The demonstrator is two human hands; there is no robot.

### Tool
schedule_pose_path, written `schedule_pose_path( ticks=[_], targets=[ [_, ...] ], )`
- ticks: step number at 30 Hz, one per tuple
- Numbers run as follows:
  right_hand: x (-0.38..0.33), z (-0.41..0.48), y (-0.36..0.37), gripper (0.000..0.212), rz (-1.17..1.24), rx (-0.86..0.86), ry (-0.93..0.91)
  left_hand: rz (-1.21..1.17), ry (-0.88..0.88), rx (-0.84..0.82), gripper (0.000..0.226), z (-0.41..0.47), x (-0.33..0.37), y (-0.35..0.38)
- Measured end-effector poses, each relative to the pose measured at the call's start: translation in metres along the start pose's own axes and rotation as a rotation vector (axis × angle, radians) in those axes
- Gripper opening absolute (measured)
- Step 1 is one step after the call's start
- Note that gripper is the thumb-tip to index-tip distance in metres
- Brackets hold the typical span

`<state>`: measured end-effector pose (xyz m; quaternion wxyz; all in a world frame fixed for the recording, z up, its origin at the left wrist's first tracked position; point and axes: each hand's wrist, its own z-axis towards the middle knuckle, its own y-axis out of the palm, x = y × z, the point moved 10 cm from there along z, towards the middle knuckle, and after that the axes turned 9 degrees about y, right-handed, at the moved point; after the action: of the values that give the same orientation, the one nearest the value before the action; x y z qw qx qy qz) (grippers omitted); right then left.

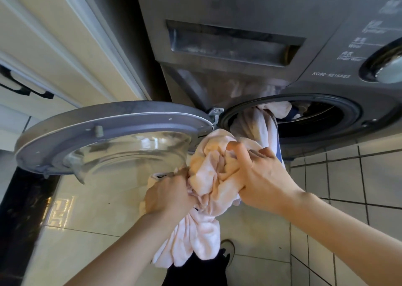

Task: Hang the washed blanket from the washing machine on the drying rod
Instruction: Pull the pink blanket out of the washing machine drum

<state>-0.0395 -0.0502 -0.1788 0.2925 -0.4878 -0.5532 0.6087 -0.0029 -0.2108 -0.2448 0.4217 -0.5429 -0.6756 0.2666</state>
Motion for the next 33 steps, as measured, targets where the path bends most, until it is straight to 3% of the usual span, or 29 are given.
schedule_pose_path(
  ticks=[5, 10, 16, 25, 28, 30, 33],
  targets=[
    [-0.017, -0.004, 0.006, 0.070, 0.319, -0.109, 0.135, -0.122, -0.043, 0.018, 0.036, 0.001, -0.013, 0.004],
    [-0.019, -0.005, 0.024, 0.066, 0.638, -0.156, 0.303, -0.392, -0.110, 0.000, 0.028, -0.005, -0.023, 0.006],
    [-0.019, -0.004, 0.025, 0.062, 0.742, -0.161, 0.353, -0.761, -0.141, -0.018, 0.028, -0.011, -0.023, 0.015],
    [-0.010, -0.010, 0.019, 0.061, 0.749, -0.109, 0.406, -1.250, -0.217, -0.374, 0.073, -0.021, 0.006, 0.031],
    [-0.013, -0.010, 0.019, 0.055, 0.789, -0.115, 0.402, -1.509, -0.196, -0.526, 0.070, -0.030, 0.035, 0.024],
    [-0.021, -0.011, 0.016, 0.057, 0.831, -0.112, 0.365, -1.551, -0.257, -0.475, 0.076, -0.028, 0.034, 0.025],
    [-0.033, -0.014, 0.014, 0.059, 0.862, -0.114, 0.344, -1.468, -0.384, -0.240, 0.084, -0.022, 0.016, 0.031]
  ],
)
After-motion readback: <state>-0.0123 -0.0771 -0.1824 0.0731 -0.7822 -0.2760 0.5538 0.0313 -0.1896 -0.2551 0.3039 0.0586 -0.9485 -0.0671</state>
